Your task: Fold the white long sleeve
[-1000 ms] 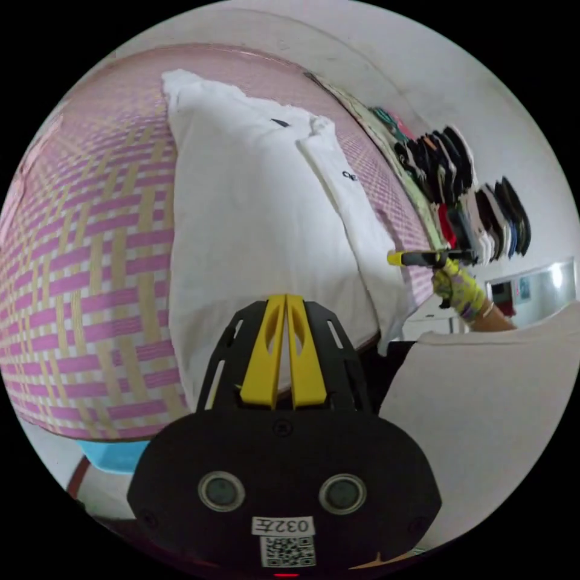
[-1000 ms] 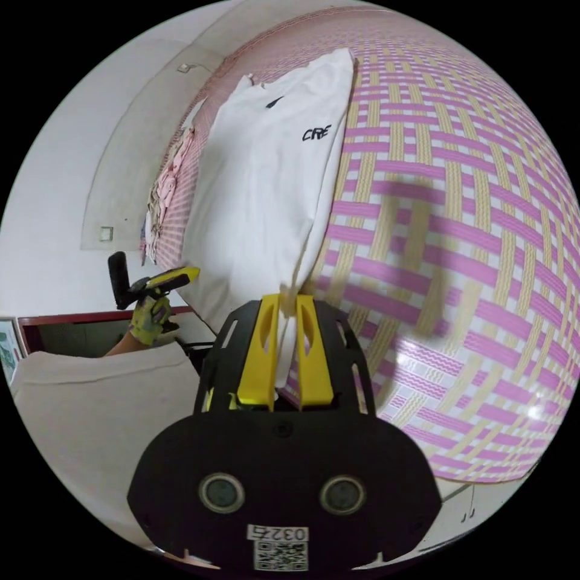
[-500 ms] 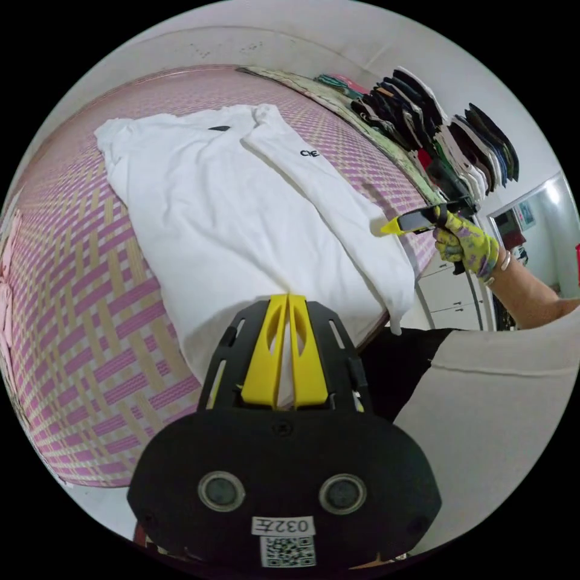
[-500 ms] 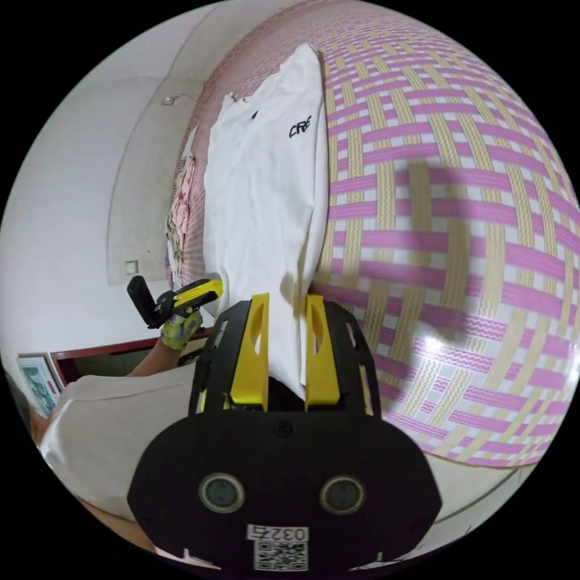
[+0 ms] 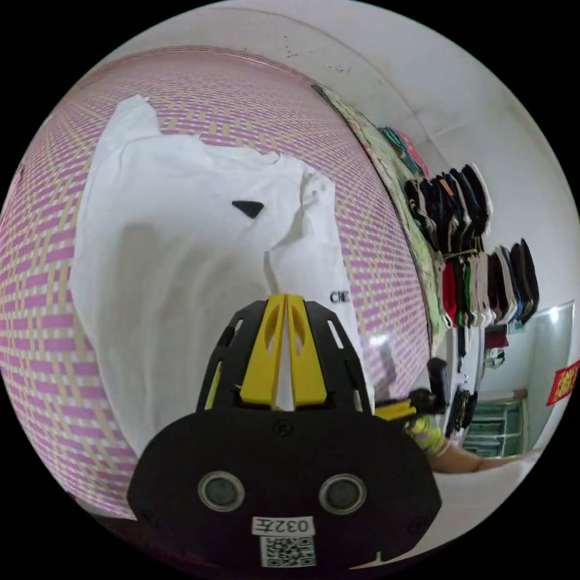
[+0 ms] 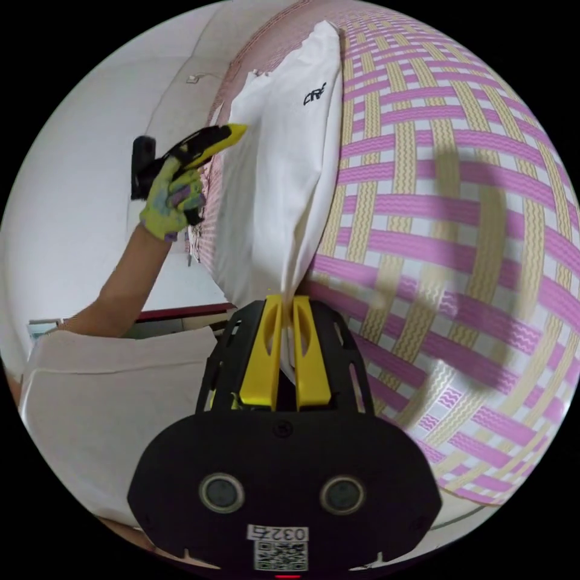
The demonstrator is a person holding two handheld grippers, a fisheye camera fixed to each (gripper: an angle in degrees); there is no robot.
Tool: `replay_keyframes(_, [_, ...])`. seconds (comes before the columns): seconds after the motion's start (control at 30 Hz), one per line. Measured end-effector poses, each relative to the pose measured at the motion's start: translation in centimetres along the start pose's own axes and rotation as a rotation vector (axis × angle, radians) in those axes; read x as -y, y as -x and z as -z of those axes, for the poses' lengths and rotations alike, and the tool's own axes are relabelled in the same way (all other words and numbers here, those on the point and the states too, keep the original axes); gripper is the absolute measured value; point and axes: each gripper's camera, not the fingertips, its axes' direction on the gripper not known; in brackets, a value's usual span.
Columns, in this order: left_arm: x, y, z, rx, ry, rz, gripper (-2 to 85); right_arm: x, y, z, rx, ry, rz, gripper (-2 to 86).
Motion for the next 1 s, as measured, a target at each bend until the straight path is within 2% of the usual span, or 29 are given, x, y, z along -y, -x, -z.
replay_keyframes(0.17, [8.2,0.2,-4.0,0.007,-0.03,0.103,-0.9,-0.8,-1.2,0.8,0.033,-0.023,0.028,1.3])
replay_keyframes(0.23, [11.1,0.3,-6.0,0.062,-0.02,0.122,-0.9,-1.1,-1.7,1.7,0.025,-0.04,0.045,0.9])
replay_keyframes(0.33, [13.4,-0.1,-8.7,0.129,0.03,0.116,-0.9,-1.5,-2.6,3.1,0.001,-0.053,0.049,0.6])
replay_keyframes(0.47, [14.9,-1.6,-11.1,0.129,0.0,0.087,-0.9,-2.7,-3.7,5.8,-0.042,-0.111,0.02,0.5])
replay_keyframes(0.57, [16.7,-3.6,-13.9,0.1,0.017,0.05,-0.9,-4.3,-5.2,8.3,-0.066,-0.174,-0.033,0.6])
replay_keyframes(0.83, [20.0,-11.1,-21.9,0.059,0.185,-0.239,-0.9,-10.2,-8.0,10.9,-0.066,-0.307,-0.197,2.0])
replay_keyframes(0.9, [19.9,-11.4,-22.1,0.03,0.217,-0.287,-0.9,-11.1,-7.7,10.7,-0.072,-0.332,-0.222,3.2])
replay_keyframes(1.0, [18.4,-9.4,-19.2,-0.089,0.157,-0.306,-0.9,-12.3,-5.7,10.6,-0.157,-0.389,-0.252,6.1])
